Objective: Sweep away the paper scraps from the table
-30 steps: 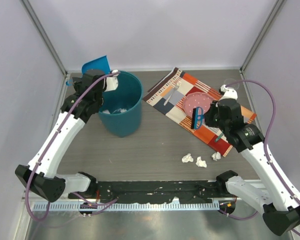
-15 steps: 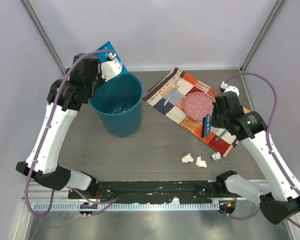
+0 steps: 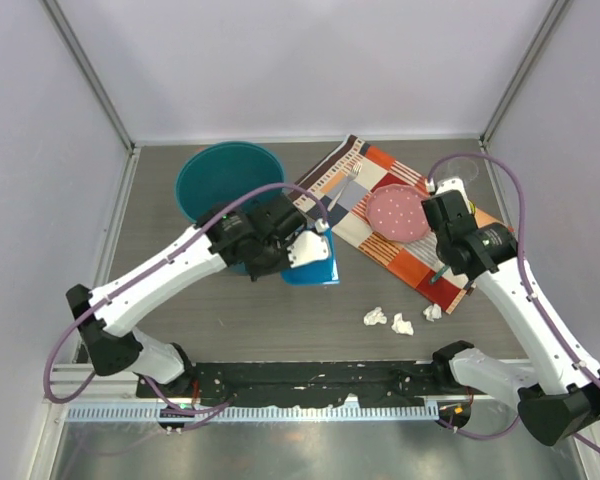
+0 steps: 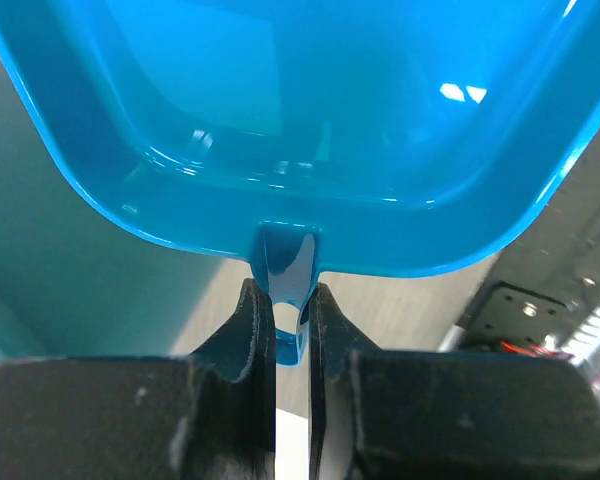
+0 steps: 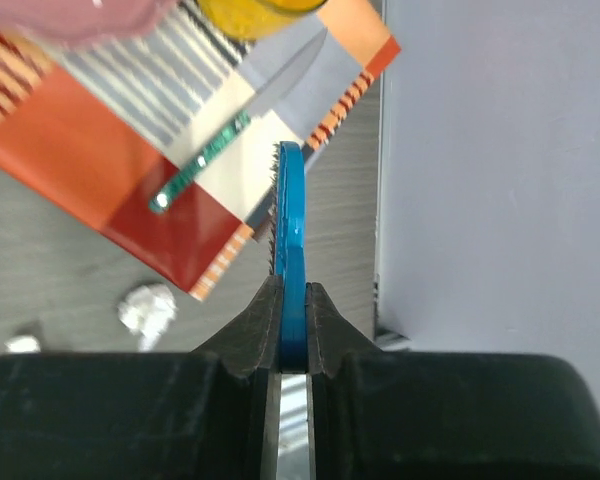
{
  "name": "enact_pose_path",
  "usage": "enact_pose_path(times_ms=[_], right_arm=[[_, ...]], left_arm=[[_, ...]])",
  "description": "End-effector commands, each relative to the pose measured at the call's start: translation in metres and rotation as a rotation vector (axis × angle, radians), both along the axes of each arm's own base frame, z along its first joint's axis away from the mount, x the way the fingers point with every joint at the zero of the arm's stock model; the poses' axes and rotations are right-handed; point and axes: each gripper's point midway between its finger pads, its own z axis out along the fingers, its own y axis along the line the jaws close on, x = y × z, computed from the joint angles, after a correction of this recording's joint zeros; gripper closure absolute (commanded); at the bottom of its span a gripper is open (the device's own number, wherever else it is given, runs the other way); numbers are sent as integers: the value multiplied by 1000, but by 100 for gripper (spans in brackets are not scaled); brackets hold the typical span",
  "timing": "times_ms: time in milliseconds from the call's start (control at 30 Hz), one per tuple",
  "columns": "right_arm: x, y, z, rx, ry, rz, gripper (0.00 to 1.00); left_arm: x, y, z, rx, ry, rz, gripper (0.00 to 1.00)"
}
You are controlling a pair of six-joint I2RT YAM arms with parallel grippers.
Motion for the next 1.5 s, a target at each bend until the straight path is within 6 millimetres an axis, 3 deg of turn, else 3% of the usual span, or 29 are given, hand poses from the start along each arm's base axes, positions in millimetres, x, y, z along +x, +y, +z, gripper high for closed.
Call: enact_pose_path(times_ms=[0, 100, 200, 267, 500, 733, 833, 967, 1100, 1267, 1467], right_arm=[[-23, -13, -18, -147, 170, 154, 99], [-42, -10, -38, -136, 244, 272, 99], [-63, -12, -56, -115, 328, 282, 99], [-72, 4, -71, -15, 357, 328, 99], [-85, 17, -108, 45, 490, 330, 99], [-59, 45, -82, 119, 403, 424, 99], [-54, 49, -87, 104, 426, 431, 99], [-47, 66, -92, 101, 447, 495, 99], [-32, 90, -82, 132, 436, 559, 99], [-22, 101, -78, 92, 463, 558, 99], [0, 128, -56, 133, 429, 515, 99]], left_arm=[[-46, -9, -42, 28, 209, -49, 100], [-61, -24, -66, 37, 255, -102, 100], [-72, -38, -85, 62, 303, -145, 100], [-80, -45, -96, 77, 334, -173, 100], [-85, -38, -149, 189, 392, -185, 100], [-86, -23, -176, 241, 424, -164, 100], [-82, -16, -181, 266, 423, -147, 100], [-75, -11, -177, 264, 408, -130, 100], [-65, -3, -173, 268, 382, -108, 100], [-60, 5, -174, 283, 374, -90, 100], [-50, 4, -167, 283, 340, -77, 100]])
